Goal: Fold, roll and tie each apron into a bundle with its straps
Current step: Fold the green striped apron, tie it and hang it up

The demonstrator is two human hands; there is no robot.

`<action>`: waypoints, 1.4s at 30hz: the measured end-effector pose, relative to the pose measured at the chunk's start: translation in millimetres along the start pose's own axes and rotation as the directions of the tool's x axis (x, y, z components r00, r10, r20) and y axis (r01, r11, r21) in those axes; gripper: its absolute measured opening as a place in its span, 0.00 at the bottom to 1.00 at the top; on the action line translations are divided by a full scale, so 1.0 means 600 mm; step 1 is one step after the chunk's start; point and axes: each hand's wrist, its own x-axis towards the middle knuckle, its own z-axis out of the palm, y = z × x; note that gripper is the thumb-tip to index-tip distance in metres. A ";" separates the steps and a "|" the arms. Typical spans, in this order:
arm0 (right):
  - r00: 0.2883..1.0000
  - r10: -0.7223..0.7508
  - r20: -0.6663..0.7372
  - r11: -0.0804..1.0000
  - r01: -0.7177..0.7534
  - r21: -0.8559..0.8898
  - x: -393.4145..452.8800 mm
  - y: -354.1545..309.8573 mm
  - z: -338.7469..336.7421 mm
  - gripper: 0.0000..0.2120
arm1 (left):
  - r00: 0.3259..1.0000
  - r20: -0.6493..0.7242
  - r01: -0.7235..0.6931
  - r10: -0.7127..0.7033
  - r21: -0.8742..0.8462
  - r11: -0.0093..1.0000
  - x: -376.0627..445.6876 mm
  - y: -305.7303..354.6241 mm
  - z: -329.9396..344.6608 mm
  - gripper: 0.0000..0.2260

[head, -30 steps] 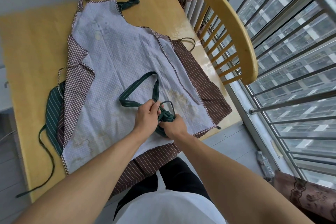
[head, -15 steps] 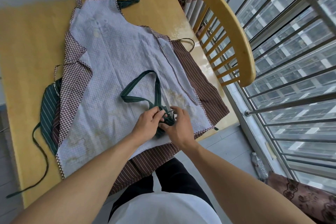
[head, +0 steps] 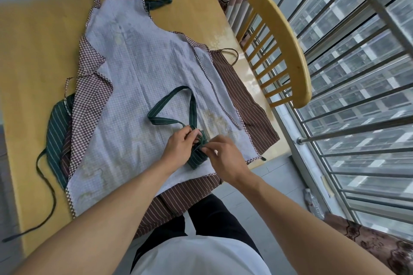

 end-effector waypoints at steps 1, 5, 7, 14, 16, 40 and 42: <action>0.999 -0.021 -0.025 0.999 0.019 -0.051 0.006 0.002 0.000 0.11 | 1.000 0.001 -0.007 0.007 0.008 1.000 -0.002 -0.001 0.001 0.12; 1.000 0.023 -0.016 1.000 -0.023 0.002 0.037 0.002 0.006 0.08 | 0.999 -0.010 -0.050 0.050 0.007 0.999 -0.004 -0.001 0.004 0.11; 0.996 0.073 -0.057 0.994 -0.068 0.091 0.046 0.001 0.010 0.06 | 0.997 -0.025 -0.071 0.071 0.001 0.997 -0.003 -0.003 0.005 0.12; 0.991 -0.104 -0.078 0.993 0.109 0.053 0.049 0.003 0.029 0.06 | 0.993 -0.052 -0.106 0.105 -0.002 0.994 -0.013 0.000 0.007 0.11; 0.989 -0.114 -0.098 0.991 0.119 0.053 0.049 0.004 0.034 0.07 | 0.991 -0.069 -0.113 0.114 0.022 0.993 -0.011 -0.003 0.007 0.11; 0.983 0.172 0.071 0.981 -0.177 0.085 0.007 0.045 -0.041 0.15 | 0.978 -0.207 0.038 -0.022 0.072 0.997 -0.032 -0.018 0.008 0.06; 0.993 0.118 0.002 0.991 -0.118 0.065 0.000 0.055 -0.040 0.22 | 0.980 -0.196 0.036 -0.019 0.082 0.996 -0.040 -0.029 -0.002 0.05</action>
